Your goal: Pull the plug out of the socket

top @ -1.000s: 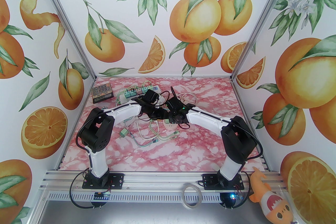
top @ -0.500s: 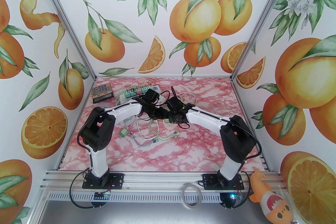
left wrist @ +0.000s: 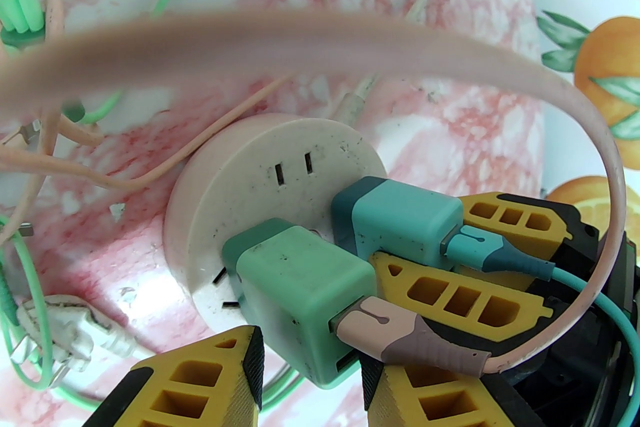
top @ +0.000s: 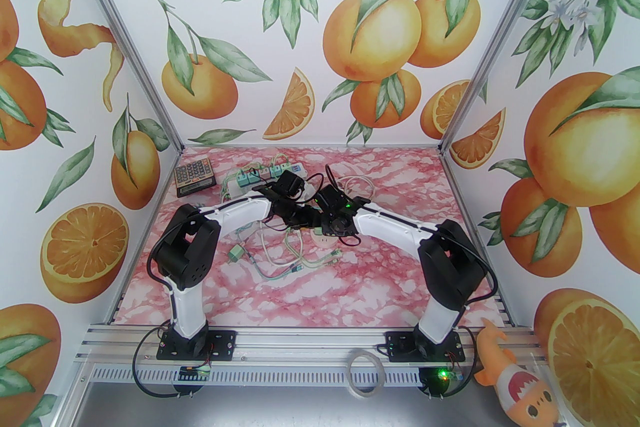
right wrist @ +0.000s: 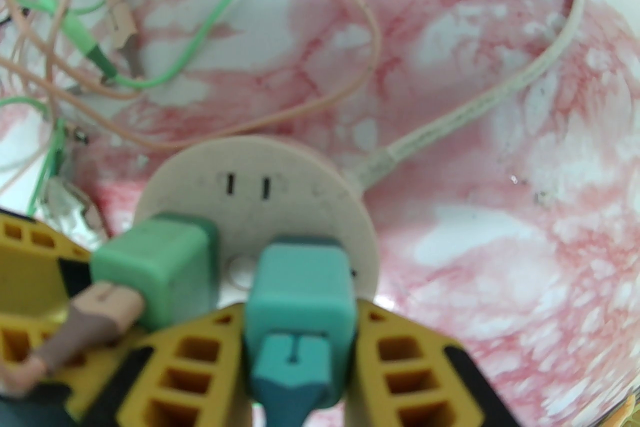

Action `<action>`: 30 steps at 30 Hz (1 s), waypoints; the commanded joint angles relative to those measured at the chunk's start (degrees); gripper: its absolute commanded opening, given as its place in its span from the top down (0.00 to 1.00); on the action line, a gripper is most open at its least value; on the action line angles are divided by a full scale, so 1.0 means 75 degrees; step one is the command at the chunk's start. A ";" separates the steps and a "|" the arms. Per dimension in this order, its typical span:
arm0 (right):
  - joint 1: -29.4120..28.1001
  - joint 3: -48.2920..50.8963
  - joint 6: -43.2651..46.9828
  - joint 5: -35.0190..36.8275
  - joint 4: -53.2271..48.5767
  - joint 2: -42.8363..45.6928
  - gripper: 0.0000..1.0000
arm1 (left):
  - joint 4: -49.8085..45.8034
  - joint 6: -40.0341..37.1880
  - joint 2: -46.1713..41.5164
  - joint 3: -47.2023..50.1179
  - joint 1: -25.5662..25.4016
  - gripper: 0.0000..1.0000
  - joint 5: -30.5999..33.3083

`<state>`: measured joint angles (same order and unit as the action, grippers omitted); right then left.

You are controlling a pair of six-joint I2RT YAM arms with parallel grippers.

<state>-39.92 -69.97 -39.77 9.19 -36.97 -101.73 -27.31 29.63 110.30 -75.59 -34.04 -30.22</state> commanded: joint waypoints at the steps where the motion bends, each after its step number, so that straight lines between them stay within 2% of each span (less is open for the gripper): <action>1: -0.0474 -0.0790 0.0282 -0.0146 0.0055 -0.0246 0.71 | -0.0418 -0.0103 0.0489 0.0328 -0.0336 0.62 0.0482; 6: -0.0581 -0.1137 0.0620 0.0233 -0.0199 -0.0288 0.71 | -0.0423 -0.0134 0.0515 0.0391 -0.0393 0.63 0.0380; 7: -0.0534 -0.1010 0.0627 0.0169 -0.0055 -0.0213 0.72 | -0.0703 -0.0228 0.0579 0.0270 -0.0439 0.64 0.0654; 13: 0.0207 0.0130 -0.0098 -0.1011 0.1170 0.0584 0.73 | -0.0601 -0.0090 0.0459 0.0693 -0.0445 0.65 0.0762; 19: 0.0272 0.0345 -0.0334 -0.1391 0.1454 0.0728 0.73 | -0.0732 -0.0180 0.0551 0.0710 -0.0472 0.66 0.0783; 26: -0.0759 -0.1137 0.0548 0.0112 -0.0120 -0.0038 0.75 | -0.0968 -0.0319 0.0696 0.0433 -0.0498 0.66 0.0850; 30: -0.1080 -0.1518 0.0759 0.0494 -0.0478 -0.0365 0.75 | -0.1024 -0.0355 0.0750 0.0393 -0.0524 0.66 0.0874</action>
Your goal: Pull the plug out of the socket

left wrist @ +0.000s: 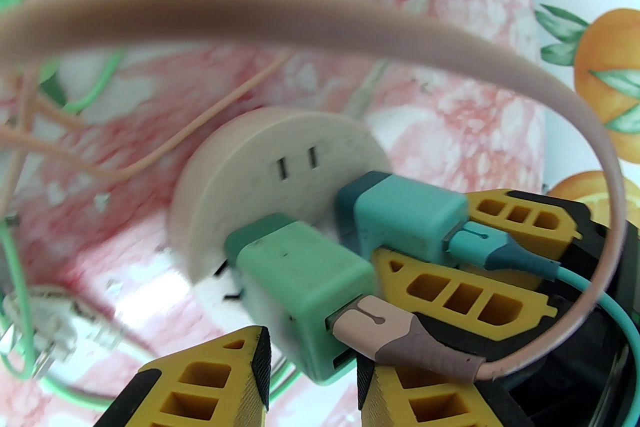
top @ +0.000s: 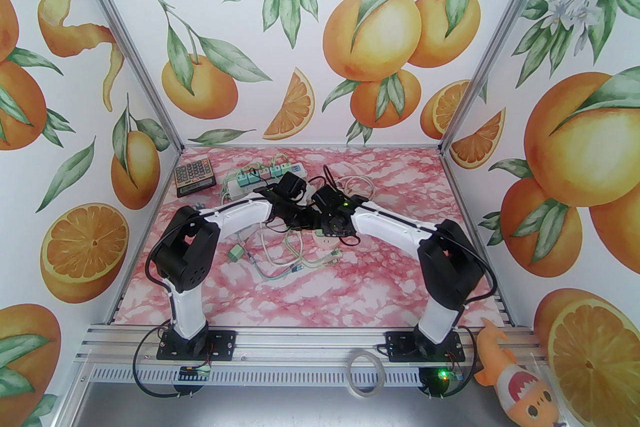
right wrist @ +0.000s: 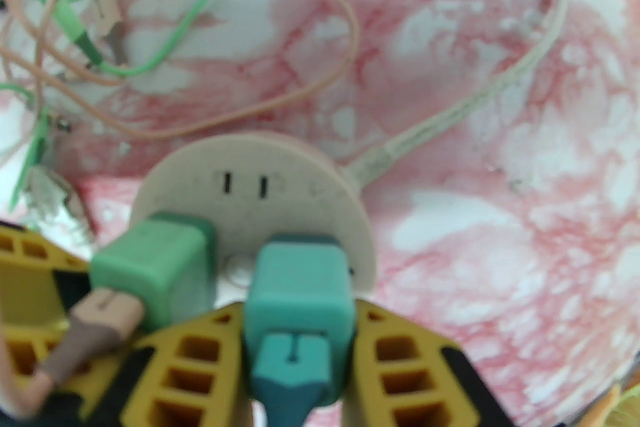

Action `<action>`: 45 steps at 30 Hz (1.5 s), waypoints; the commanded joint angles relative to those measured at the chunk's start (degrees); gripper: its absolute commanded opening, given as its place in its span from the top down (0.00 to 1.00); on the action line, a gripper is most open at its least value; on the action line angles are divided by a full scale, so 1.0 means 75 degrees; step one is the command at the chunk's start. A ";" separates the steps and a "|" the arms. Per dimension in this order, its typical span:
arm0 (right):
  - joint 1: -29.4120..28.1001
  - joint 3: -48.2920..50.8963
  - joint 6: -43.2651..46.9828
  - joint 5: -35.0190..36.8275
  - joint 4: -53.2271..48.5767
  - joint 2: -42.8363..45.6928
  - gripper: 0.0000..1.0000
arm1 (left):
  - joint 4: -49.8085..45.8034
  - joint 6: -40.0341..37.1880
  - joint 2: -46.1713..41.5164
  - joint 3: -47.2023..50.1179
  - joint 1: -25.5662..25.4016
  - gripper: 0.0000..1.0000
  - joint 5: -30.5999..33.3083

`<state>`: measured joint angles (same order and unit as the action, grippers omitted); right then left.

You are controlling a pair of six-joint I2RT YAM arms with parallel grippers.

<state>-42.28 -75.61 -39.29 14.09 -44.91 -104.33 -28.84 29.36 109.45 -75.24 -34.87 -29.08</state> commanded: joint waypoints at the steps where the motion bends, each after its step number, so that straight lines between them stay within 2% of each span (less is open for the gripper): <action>1: -0.0756 -0.0760 0.0654 -0.0203 0.0574 -0.0008 0.75 | -0.0829 -0.0327 0.0884 0.0342 -0.0412 0.66 0.0708; 14: 0.0747 0.1054 -0.0386 -0.2055 0.2335 0.1381 0.75 | -0.0830 -0.0342 0.0946 0.0515 -0.0416 0.66 0.0687; 18: 0.0634 0.0849 -0.0235 -0.1969 0.2053 0.1289 0.75 | -0.0865 -0.0342 0.0991 0.0456 -0.0413 0.66 0.0667; 22: 0.0026 0.0161 0.0306 -0.1133 0.1226 0.0905 0.75 | -0.0877 -0.0372 0.1050 0.0392 -0.0434 0.66 0.0616; 28: -0.0512 -0.0450 0.0687 -0.0542 0.0562 0.0434 0.76 | -0.0923 -0.0373 0.1087 0.0306 -0.0430 0.66 0.0619; 31: -0.0348 -0.0219 0.0626 -0.0586 0.0760 0.0661 0.75 | -0.0901 -0.0341 0.1051 0.0349 -0.0433 0.66 0.0672; 39: 0.0907 0.1058 -0.0086 -0.1952 0.1795 0.1687 0.76 | -0.0860 -0.0289 0.1029 0.0580 -0.0466 0.67 0.0732; 45: 0.0862 0.1094 -0.0109 -0.2008 0.1822 0.1815 0.76 | -0.0953 -0.0297 0.1185 0.0545 -0.0595 0.67 0.0851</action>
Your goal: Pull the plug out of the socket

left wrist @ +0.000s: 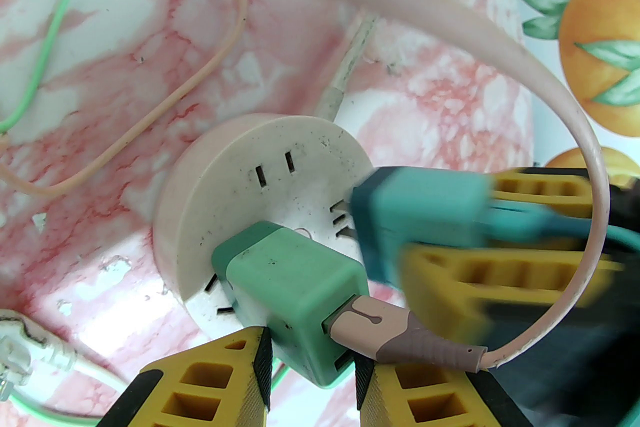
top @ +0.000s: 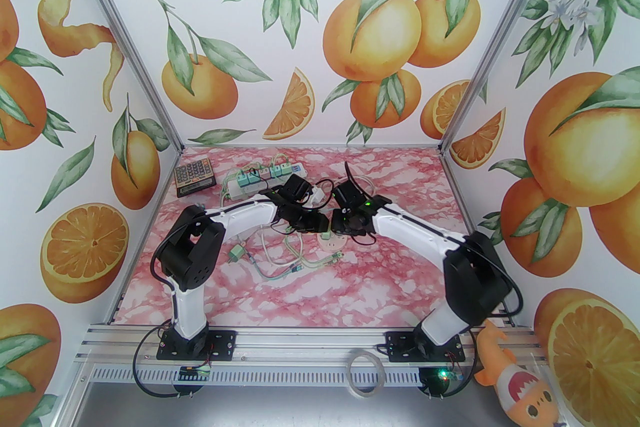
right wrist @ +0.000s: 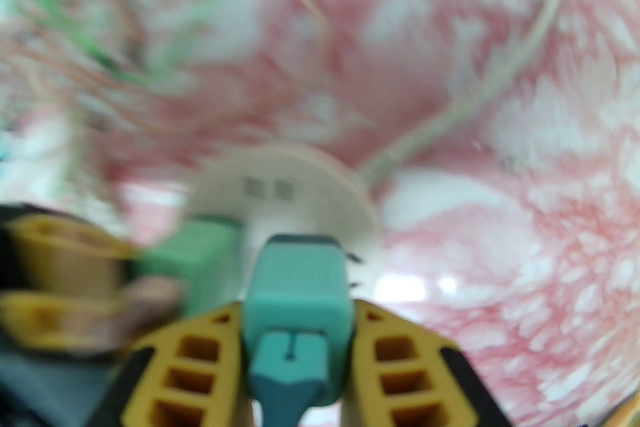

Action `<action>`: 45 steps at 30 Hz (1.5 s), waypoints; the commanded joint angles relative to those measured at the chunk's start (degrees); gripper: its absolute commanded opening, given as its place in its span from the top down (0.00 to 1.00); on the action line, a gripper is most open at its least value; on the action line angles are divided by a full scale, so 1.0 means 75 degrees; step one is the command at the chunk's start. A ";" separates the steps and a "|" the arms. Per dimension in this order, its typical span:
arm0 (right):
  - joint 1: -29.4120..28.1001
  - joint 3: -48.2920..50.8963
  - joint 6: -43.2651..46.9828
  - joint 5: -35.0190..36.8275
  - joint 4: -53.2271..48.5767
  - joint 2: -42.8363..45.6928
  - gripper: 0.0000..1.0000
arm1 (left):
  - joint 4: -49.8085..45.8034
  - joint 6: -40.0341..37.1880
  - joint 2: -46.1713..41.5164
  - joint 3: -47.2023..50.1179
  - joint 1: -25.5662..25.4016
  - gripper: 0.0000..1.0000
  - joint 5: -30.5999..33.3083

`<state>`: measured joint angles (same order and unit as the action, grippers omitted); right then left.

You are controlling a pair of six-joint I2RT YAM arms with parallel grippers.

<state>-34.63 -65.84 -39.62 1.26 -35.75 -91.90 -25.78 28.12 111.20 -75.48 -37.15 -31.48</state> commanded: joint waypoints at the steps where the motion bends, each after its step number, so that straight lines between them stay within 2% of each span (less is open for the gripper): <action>1: -0.0335 -0.0381 0.0071 -0.0070 0.0376 0.0080 0.76 | -0.1367 -0.0127 0.0979 0.0572 -0.0310 0.67 0.1188; 6: -0.1002 -0.1052 0.0405 0.0793 -0.0445 -0.0321 0.76 | -0.1332 -0.0070 0.0916 0.0609 -0.0356 0.67 0.1197; 12: -0.0921 -0.0945 0.0392 0.1184 -0.0605 0.0074 0.75 | -0.1419 -0.0060 0.0588 0.0514 -0.0358 0.67 0.1265; 18: -0.0765 -0.1126 0.0625 0.1294 -0.0936 0.0411 0.74 | -0.1604 -0.0041 -0.0358 0.0099 -0.0344 0.63 0.1420; 24: -0.0644 -0.1274 0.0767 0.1221 -0.1035 0.0389 0.74 | -0.1718 0.0092 -0.1359 0.0069 -0.0331 0.51 0.1551; 33: -0.0695 -0.1232 0.0704 0.1158 -0.1058 0.0467 0.74 | -0.1652 0.0380 -0.3054 0.0902 -0.0220 0.34 0.1777; 39: -0.1147 -0.1185 0.0536 0.1418 -0.1326 0.0754 0.74 | -0.1842 0.0290 -0.4234 0.1052 0.0253 0.17 0.1663; 45: -0.1677 -0.0871 0.0076 0.1837 -0.1672 0.1319 0.74 | -0.2001 0.0270 -0.5572 0.1372 0.0840 0.12 0.1977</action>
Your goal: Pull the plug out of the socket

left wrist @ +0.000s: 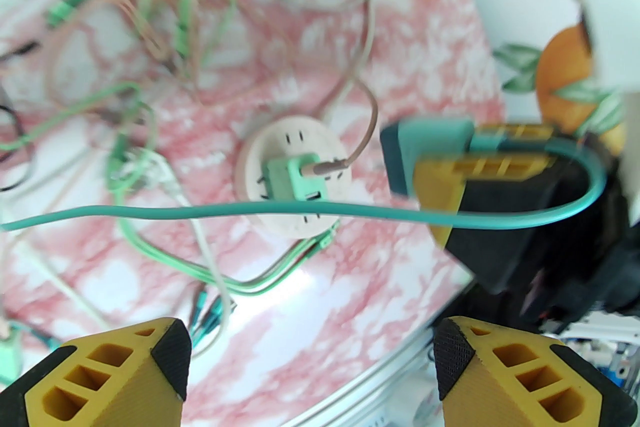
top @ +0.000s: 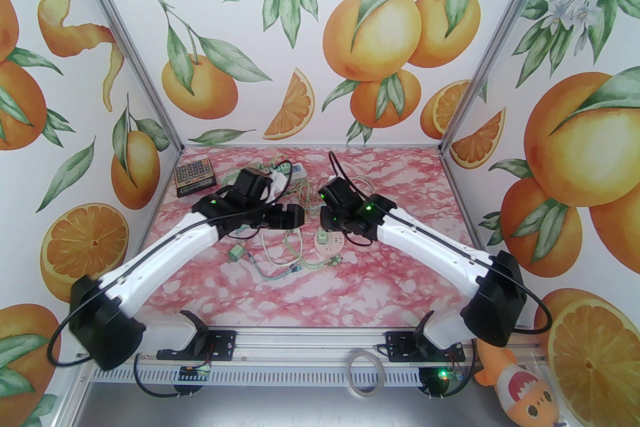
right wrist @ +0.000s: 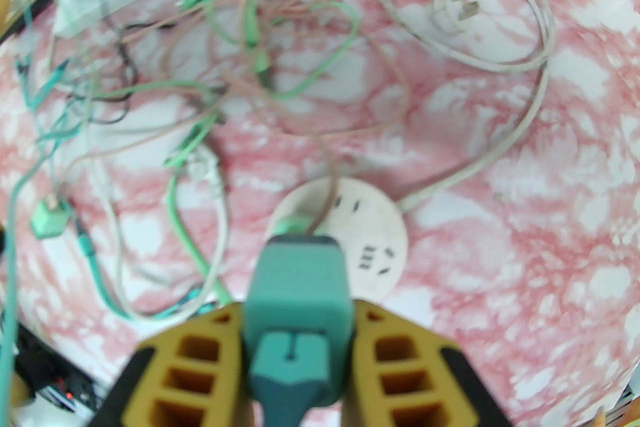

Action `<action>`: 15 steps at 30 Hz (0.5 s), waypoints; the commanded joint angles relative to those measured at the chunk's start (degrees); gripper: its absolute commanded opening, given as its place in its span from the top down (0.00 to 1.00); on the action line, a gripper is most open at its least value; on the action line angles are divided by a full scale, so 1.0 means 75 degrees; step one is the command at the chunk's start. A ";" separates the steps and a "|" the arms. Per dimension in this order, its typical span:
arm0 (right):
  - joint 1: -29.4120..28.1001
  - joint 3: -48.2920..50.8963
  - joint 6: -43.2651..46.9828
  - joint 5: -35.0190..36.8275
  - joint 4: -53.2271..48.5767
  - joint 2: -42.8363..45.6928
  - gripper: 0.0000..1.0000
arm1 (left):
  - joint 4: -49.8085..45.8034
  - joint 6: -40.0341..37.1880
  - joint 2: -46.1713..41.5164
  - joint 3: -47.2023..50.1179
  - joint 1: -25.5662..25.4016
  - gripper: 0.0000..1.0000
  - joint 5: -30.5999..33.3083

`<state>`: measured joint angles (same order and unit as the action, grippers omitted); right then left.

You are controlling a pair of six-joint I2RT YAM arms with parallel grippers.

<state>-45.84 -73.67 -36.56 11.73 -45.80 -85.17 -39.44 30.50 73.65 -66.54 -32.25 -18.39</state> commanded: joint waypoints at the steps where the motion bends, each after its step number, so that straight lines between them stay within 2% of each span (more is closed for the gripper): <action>1: -0.0306 0.0306 -0.0435 0.0506 -0.0360 0.0539 0.74 | -0.0188 -0.0043 -0.0787 0.0229 0.0325 0.12 0.0329; 10: -0.1538 0.1694 -0.1609 0.1141 -0.0651 0.1075 0.73 | -0.0272 -0.0153 -0.1869 0.0318 0.1132 0.06 0.1484; 15: -0.2165 0.2263 -0.2179 0.1684 -0.0731 0.0636 0.73 | -0.0204 -0.0166 -0.2128 0.0444 0.1209 0.00 0.1989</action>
<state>-59.83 -57.49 -48.47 19.20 -50.02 -78.56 -40.38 29.67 59.13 -64.47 -23.64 -6.90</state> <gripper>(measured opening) 0.268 0.989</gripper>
